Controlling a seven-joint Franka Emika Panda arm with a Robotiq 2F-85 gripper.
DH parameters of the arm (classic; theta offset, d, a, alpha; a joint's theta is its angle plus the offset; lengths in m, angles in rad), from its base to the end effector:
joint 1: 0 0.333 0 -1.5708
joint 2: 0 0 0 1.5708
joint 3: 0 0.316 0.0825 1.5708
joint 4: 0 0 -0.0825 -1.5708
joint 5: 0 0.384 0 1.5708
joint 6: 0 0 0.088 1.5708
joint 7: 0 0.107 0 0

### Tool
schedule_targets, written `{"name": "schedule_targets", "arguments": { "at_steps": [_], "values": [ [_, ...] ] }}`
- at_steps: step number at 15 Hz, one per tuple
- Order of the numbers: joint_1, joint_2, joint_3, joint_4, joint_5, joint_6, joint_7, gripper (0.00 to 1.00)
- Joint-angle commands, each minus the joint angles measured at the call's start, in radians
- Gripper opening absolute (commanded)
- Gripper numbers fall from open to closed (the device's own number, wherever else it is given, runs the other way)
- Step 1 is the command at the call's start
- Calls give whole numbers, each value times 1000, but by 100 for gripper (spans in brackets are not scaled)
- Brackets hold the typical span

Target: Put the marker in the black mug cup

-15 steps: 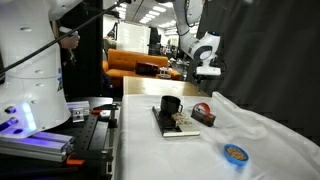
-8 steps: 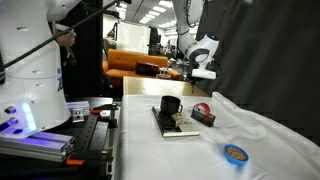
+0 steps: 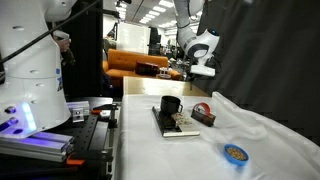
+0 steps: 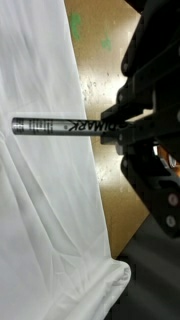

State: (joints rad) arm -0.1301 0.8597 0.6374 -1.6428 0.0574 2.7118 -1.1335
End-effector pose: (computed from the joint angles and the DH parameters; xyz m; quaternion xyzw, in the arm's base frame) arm 0.6612 0.2765 0.2208 -0.7545 -0.5907 -0.2331 0.1655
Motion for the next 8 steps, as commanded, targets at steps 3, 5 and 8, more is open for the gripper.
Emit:
{"name": "schedule_targets", "arguments": {
  "at_steps": [3, 5, 8],
  "values": [
    [-36, -69, 28, -171, 72, 29, -6, 4],
    [-42, -76, 34, -210, 90, 26, -2, 4],
    [-46, -86, 40, -244, 111, 25, 1, 4]
  ]
}}
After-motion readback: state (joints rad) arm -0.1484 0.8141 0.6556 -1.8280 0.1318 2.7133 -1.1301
